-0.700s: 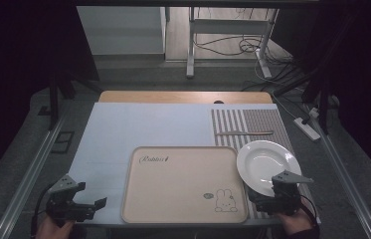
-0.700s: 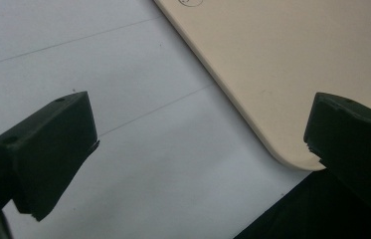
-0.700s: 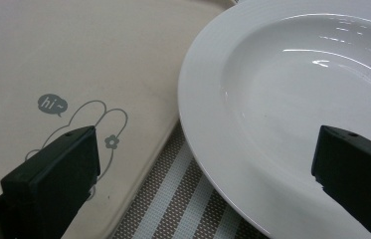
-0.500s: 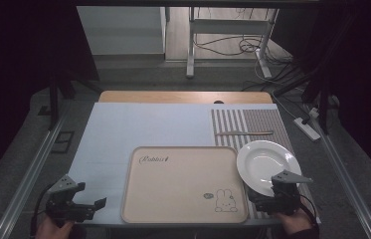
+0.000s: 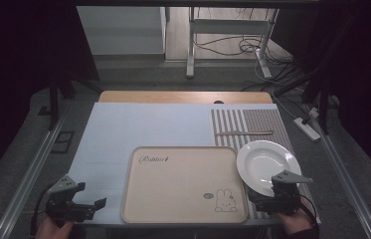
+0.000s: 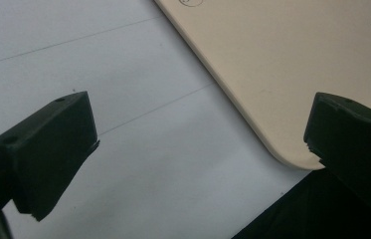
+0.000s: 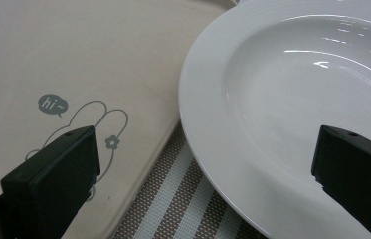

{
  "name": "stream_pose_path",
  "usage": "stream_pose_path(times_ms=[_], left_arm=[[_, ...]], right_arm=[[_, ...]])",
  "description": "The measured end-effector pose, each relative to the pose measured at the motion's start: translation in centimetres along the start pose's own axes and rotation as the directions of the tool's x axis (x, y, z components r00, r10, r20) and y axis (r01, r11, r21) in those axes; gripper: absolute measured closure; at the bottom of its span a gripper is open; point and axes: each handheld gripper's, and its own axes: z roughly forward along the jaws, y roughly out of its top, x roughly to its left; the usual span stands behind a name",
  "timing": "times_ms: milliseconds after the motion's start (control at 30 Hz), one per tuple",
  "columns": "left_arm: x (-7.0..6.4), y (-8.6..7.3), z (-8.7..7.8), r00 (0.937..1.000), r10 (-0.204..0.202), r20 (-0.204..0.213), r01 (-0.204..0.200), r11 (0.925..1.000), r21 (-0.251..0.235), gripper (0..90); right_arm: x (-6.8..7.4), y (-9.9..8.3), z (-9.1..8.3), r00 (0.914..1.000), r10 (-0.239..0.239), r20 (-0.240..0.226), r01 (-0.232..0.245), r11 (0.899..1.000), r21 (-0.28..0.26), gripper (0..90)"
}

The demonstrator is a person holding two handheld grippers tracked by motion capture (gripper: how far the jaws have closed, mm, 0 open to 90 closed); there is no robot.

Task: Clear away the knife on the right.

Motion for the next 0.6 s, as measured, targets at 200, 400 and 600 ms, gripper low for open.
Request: stream_pose_path(times_ms=[200, 400, 600], left_arm=[[0.02, -0.02, -0.03, 1.0000, -0.003, 0.001, 0.003, 1.0000, -0.002, 0.3], [0.02, -0.01, -0.02, 1.0000, -0.002, 0.000, 0.002, 1.0000, -0.001, 0.3], [0.04, -0.03, -0.04, 1.0000, -0.006, 0.002, 0.006, 1.0000, -0.002, 0.3]], right_arm=[[0.01, 0.03, 0.01, 1.0000, 0.000, -0.001, 0.000, 1.000, 0.002, 0.0], [0.04, 0.06, 0.03, 1.0000, -0.003, -0.002, 0.003, 1.000, 0.005, 0.0], [0.19, 0.12, 0.03, 0.9996, -0.025, 0.014, 0.025, 1.000, -0.004, 0.0]])
